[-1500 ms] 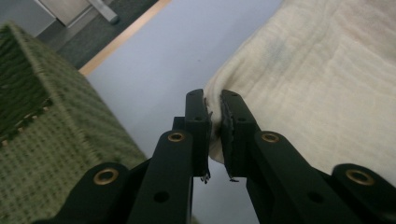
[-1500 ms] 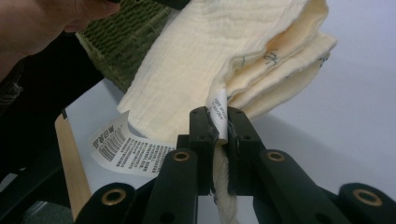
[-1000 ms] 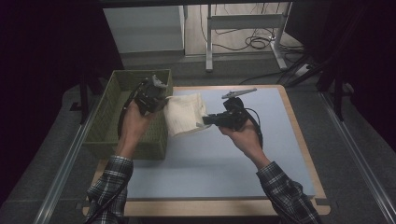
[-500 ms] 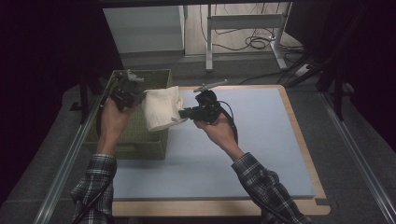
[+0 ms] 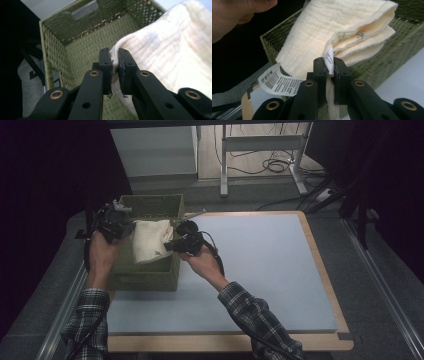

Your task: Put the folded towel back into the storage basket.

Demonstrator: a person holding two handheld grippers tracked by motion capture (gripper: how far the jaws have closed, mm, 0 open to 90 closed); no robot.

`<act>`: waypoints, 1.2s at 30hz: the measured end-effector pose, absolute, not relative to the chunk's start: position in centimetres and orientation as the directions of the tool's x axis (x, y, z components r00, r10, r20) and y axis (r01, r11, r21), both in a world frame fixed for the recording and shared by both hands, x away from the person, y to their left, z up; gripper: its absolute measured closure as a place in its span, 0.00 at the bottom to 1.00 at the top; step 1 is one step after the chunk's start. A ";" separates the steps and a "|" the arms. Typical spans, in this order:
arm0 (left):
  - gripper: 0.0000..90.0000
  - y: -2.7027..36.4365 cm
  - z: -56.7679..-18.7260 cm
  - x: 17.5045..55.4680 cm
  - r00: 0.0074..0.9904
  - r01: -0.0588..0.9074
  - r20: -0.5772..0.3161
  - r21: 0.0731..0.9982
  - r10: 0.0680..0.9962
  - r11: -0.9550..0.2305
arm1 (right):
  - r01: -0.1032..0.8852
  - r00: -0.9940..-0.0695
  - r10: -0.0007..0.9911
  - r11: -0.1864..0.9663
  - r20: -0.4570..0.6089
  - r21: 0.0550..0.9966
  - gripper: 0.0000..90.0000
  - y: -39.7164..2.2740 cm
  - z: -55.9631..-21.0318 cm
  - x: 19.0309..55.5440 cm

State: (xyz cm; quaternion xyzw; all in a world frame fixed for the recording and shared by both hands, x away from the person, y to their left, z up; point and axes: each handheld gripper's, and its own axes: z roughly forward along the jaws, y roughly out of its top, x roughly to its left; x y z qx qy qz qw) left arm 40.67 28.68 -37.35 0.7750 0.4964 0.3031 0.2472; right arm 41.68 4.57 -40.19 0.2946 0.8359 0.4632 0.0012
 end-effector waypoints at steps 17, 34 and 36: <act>0.90 31.3 -42.3 41.0 0.331 0.677 0.224 0.620 0.917 -0.396 | 0.568 -0.790 0.549 0.485 0.275 0.665 0.90 10.6 -44.7 41.2; 0.64 30.3 -43.3 41.3 0.328 0.671 0.193 0.641 0.925 -0.371 | 0.537 -0.808 0.539 0.510 0.238 0.672 0.69 9.7 -44.2 41.3; 0.60 30.3 -43.2 41.3 0.326 0.671 0.176 0.650 0.929 -0.358 | 0.529 -0.810 0.540 0.508 0.228 0.680 0.67 9.3 -43.9 41.4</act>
